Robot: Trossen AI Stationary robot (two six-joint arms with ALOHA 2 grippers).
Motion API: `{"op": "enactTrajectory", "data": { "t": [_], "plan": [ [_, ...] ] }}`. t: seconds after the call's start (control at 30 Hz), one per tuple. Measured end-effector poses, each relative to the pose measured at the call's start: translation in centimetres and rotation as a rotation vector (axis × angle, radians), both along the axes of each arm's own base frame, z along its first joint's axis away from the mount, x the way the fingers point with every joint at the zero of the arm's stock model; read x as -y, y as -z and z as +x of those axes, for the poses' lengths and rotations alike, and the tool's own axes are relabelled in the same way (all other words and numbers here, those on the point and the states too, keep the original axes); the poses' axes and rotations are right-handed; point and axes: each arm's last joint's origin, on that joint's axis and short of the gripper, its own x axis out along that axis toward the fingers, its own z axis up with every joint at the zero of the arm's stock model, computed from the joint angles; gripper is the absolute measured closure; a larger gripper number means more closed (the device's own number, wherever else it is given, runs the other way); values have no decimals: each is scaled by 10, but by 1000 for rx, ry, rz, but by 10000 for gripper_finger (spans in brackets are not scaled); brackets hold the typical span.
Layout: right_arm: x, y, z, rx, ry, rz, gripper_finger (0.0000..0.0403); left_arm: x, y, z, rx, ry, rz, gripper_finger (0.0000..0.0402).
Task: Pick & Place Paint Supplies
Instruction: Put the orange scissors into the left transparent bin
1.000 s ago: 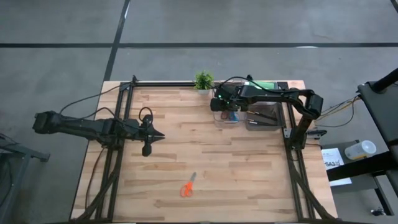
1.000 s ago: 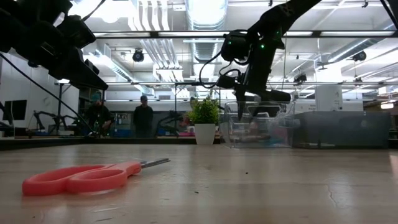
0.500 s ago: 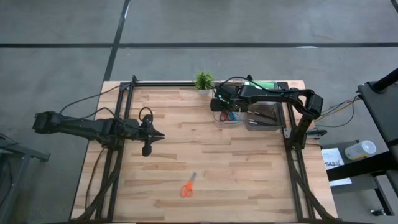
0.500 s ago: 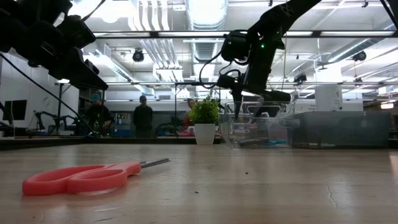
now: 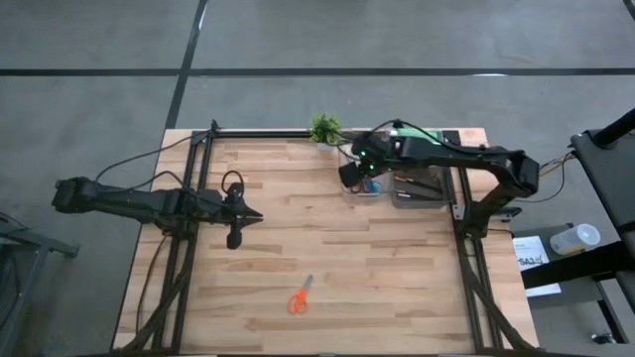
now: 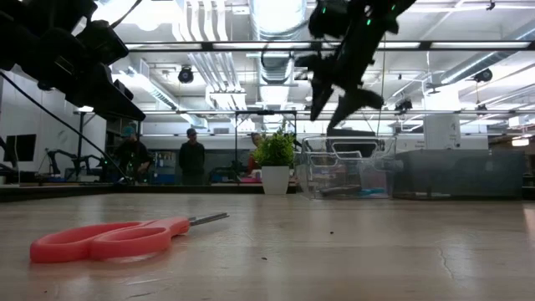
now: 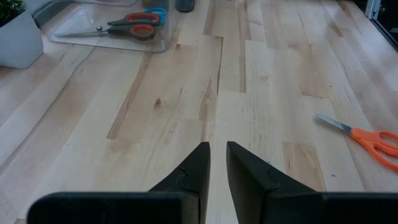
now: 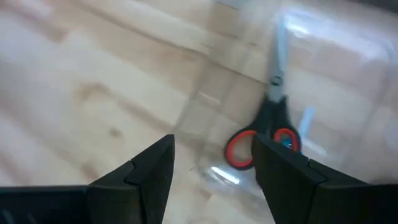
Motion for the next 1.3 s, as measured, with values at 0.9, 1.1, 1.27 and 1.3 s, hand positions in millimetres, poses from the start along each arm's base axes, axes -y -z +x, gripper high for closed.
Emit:
{"op": "enactTrajectory", "data": {
  "t": [0.9, 1.1, 1.27, 1.3],
  "plan": [
    [-265, -23, 37, 489, -1070, -556, 194, 0, 0, 0, -2, 0, 0, 340],
    [-295, 20, 65, 570, -1116, -673, 194, 0, 0, 0, -2, 0, 0, 340],
    [-302, 57, 85, 533, -1075, -657, 194, 0, 0, 0, -3, 1, 0, 340],
    [-303, 66, 88, 509, -1083, -654, 194, 0, 0, 0, -3, 1, 0, 340]
  ]
}}
